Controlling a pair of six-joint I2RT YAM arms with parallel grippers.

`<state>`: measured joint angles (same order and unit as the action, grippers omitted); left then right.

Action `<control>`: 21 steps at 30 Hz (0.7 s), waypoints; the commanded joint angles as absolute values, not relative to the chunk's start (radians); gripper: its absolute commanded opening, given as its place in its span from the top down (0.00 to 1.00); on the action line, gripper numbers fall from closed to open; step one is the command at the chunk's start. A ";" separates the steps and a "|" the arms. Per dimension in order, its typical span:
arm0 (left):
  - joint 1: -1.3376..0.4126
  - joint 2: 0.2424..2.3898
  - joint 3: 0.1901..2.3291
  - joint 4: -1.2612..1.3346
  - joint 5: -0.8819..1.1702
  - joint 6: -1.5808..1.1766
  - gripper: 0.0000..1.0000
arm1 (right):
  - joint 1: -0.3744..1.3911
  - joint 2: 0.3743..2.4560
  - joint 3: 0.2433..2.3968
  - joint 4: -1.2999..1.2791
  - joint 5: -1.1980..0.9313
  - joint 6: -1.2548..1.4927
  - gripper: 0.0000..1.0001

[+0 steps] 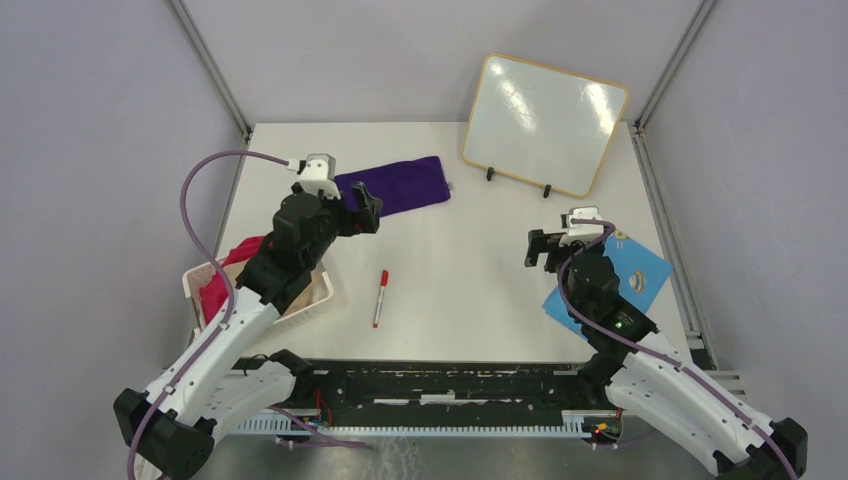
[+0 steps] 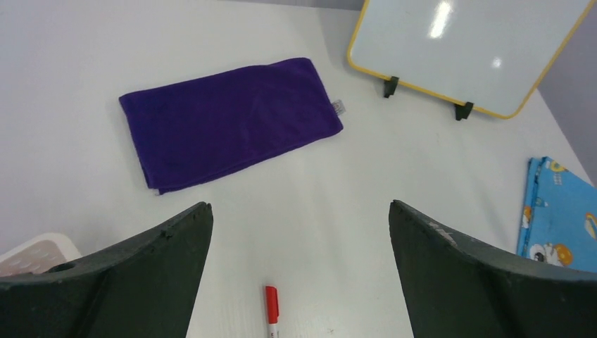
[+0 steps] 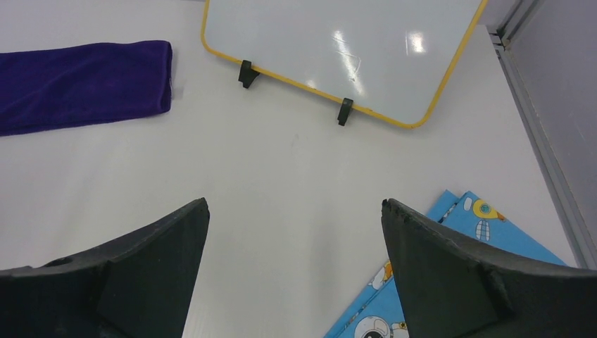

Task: Write a sentence on the whiteboard
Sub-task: Move the whiteboard to the center of the board.

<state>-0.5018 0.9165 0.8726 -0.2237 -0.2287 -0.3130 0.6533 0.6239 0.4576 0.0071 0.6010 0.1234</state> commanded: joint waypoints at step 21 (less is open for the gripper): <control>-0.511 0.798 0.825 -0.118 -0.313 -0.375 0.00 | 0.406 1.228 0.671 0.149 0.486 0.335 0.13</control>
